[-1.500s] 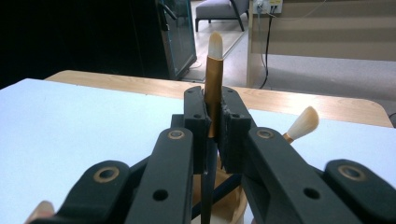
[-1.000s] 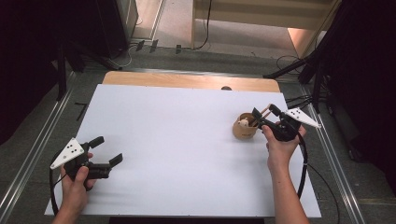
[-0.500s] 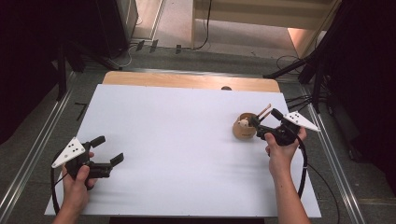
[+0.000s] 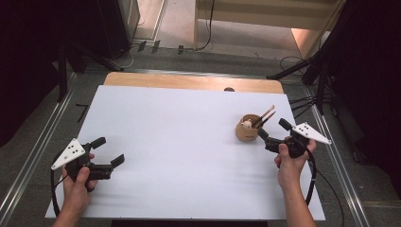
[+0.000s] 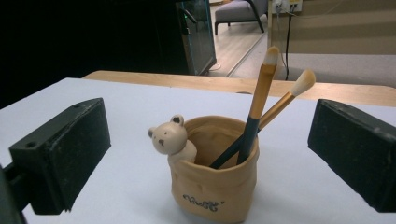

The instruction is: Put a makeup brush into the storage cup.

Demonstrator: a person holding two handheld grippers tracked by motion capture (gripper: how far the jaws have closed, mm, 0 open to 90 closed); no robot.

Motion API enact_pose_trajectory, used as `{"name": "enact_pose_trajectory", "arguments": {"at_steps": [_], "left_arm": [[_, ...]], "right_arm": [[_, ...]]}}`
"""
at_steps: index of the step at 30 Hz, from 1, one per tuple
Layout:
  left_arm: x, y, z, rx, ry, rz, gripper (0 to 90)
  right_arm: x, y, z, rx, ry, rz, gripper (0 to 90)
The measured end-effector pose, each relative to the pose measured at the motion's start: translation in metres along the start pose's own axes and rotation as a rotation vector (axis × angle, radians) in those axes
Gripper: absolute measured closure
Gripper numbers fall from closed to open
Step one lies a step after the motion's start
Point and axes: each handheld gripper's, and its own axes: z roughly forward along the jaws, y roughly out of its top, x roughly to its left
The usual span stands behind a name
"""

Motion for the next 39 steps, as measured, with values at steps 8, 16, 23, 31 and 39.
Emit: {"name": "enact_pose_trajectory", "arguments": {"at_steps": [8,16,23,31,39], "left_arm": [[0.002,0.000,-0.002,-0.005,0.005,-0.003,0.0],[0.001,0.000,-0.002,-0.006,0.008,-0.003,0.0],[0.001,0.000,-0.002,-0.006,0.006,-0.003,0.0],[0.002,0.000,-0.002,-0.006,0.010,0.000,0.0],[0.001,0.000,-0.003,-0.011,0.009,0.000,0.0]], "right_arm": [[0.001,-0.011,-0.010,0.018,0.007,-0.031,0.0],[0.001,-0.017,-0.023,0.016,0.020,-0.025,0.0],[-0.002,-0.021,-0.030,0.020,0.015,-0.031,0.0],[-0.006,-0.025,-0.042,0.024,-0.002,-0.036,0.0],[-0.010,-0.030,-0.056,0.029,-0.020,-0.038,0.0]]}}
